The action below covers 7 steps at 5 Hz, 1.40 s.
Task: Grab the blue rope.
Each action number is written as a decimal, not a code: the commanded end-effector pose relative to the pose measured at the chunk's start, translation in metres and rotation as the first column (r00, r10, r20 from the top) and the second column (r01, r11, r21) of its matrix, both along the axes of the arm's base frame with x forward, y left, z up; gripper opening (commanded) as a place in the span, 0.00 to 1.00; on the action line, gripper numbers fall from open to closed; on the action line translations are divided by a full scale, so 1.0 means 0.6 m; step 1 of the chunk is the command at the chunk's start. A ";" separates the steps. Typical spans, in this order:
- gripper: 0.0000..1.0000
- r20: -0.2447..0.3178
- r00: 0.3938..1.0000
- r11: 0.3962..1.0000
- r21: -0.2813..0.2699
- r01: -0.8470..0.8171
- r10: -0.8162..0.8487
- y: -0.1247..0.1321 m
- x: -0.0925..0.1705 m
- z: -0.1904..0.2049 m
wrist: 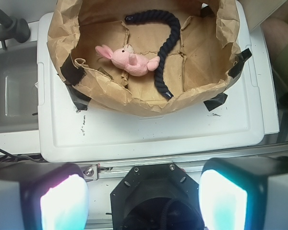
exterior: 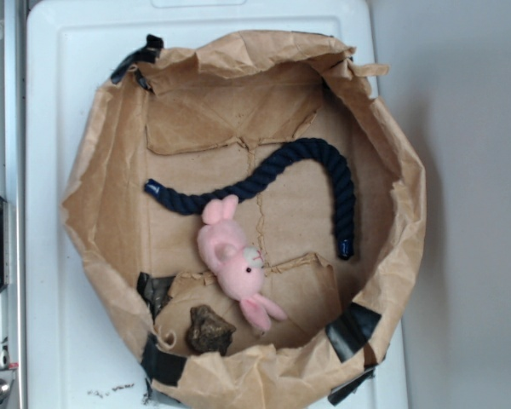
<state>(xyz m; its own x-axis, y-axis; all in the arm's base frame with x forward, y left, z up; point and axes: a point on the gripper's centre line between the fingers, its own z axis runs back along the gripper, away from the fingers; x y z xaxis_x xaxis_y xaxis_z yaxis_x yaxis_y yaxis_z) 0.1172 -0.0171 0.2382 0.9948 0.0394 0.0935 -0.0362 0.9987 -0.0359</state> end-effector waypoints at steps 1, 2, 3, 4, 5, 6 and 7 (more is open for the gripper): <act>1.00 0.000 1.000 1.000 0.000 0.000 0.000 0.000 0.000 0.000; 1.00 0.011 1.000 1.000 -0.012 -0.003 0.004 0.040 0.074 -0.005; 1.00 0.015 0.999 0.999 -0.016 -0.034 0.035 0.058 0.110 -0.007; 1.00 0.027 0.999 0.999 -0.020 -0.036 0.037 0.046 0.101 -0.016; 1.00 0.027 0.999 0.999 -0.020 -0.036 0.037 0.046 0.101 -0.016; 1.00 0.027 0.999 0.999 -0.020 -0.036 0.037 0.046 0.101 -0.016; 1.00 0.027 0.999 0.999 -0.020 -0.036 0.037 0.046 0.101 -0.016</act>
<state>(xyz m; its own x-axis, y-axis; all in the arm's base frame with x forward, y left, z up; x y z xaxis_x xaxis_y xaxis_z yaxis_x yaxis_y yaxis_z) 0.1769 0.0109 0.2232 0.9905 0.0990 0.0958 -0.0937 0.9939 -0.0580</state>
